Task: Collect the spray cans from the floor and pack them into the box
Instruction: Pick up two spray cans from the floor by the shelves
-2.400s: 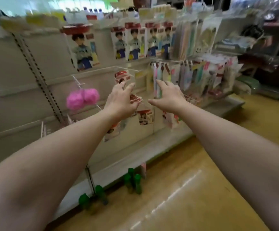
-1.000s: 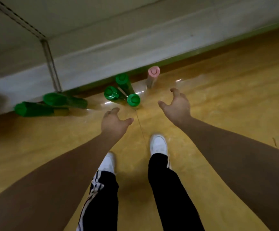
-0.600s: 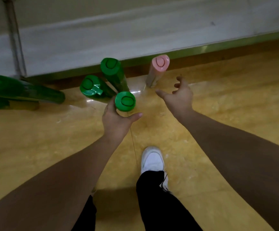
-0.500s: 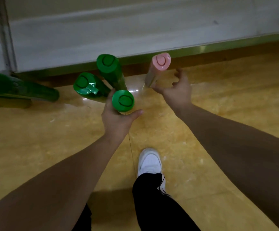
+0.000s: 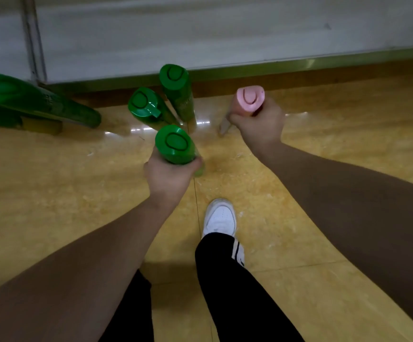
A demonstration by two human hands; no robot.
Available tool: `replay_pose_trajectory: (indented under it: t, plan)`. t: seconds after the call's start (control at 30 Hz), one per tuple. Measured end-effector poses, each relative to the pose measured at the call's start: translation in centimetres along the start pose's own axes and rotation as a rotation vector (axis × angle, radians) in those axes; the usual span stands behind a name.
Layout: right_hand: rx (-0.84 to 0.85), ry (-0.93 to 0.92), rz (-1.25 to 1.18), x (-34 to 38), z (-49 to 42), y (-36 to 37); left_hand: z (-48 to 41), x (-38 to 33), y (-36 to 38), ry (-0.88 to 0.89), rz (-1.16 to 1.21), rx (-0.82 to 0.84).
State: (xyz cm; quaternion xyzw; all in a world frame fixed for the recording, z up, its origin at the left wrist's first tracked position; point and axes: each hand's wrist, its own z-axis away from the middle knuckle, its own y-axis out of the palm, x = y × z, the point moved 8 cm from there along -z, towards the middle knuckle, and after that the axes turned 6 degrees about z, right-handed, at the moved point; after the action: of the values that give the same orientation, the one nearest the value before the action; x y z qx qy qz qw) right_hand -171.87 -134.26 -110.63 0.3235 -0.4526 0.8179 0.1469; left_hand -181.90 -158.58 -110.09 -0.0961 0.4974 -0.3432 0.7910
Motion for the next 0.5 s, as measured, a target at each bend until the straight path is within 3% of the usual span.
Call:
replay_pose_trajectory:
  t: [0.27,0.5]
  plan:
    - [0.027,-0.023,0.078,3.6,8.5,-4.0,5.5,-3.7,-7.5,0.004,0.020,0.027]
    - [0.037,-0.124,0.113,14.0,19.5,-8.2,12.2,-10.0,-21.2,0.104,0.121,-0.022]
